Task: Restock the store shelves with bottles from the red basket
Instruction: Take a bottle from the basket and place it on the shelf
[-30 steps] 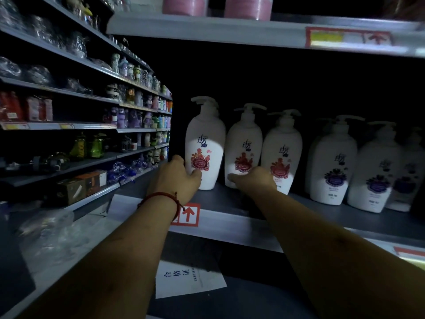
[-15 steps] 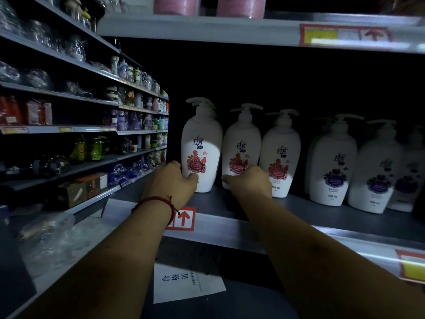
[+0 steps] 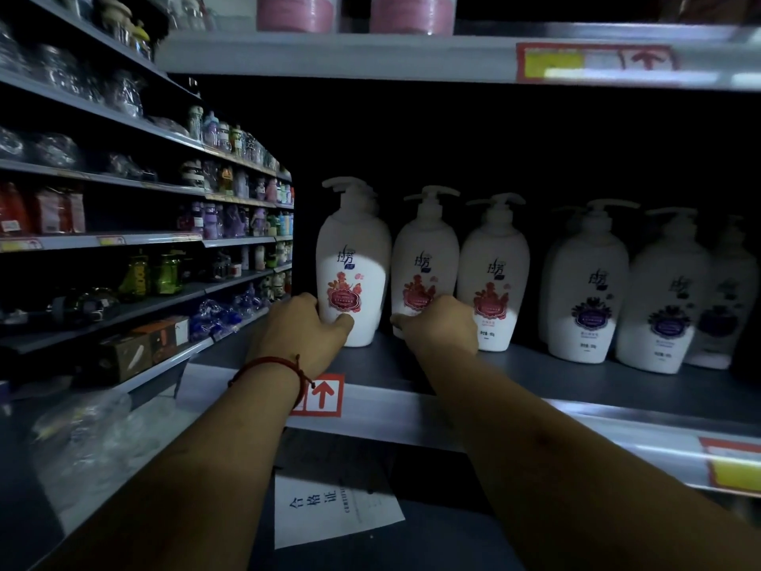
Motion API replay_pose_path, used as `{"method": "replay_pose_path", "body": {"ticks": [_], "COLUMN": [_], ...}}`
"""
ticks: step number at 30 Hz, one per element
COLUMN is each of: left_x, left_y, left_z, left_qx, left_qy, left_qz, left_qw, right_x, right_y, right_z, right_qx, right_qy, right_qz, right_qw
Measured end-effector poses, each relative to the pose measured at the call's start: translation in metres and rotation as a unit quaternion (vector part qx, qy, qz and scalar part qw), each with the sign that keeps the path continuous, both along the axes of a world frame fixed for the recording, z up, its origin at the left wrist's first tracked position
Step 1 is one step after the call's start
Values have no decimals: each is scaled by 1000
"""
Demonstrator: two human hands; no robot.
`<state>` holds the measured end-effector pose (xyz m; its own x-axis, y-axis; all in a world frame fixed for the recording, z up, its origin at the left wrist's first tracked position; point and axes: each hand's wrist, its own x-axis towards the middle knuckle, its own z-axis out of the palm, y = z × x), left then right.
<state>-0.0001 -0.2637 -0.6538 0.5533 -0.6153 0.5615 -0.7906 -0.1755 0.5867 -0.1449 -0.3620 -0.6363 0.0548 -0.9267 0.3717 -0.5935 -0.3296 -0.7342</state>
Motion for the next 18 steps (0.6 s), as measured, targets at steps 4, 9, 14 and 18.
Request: {"method": "replay_pose_path", "body": {"ticks": [4,9,14,18], "left_x": [-2,-2,-5,-2], "left_y": [2,4,4,2], "left_z": [1,3,4,3], "left_qx": [15,26,36,38], "left_qy": [1,10,12,40], "left_qz": [-2,-3,-8,-35], "left_qw": [1000,1000,999,998], "right_x": [-5,-38,-83,-97], "right_y": [-5,-7,-15,-21], "right_z": [2,12,11,4], "right_qx": [27,20,-84,-31], "right_qy": [5,13,55,-36], "right_qz": [36,33,-44,-49], "right_qw": [999,999,994,998]}}
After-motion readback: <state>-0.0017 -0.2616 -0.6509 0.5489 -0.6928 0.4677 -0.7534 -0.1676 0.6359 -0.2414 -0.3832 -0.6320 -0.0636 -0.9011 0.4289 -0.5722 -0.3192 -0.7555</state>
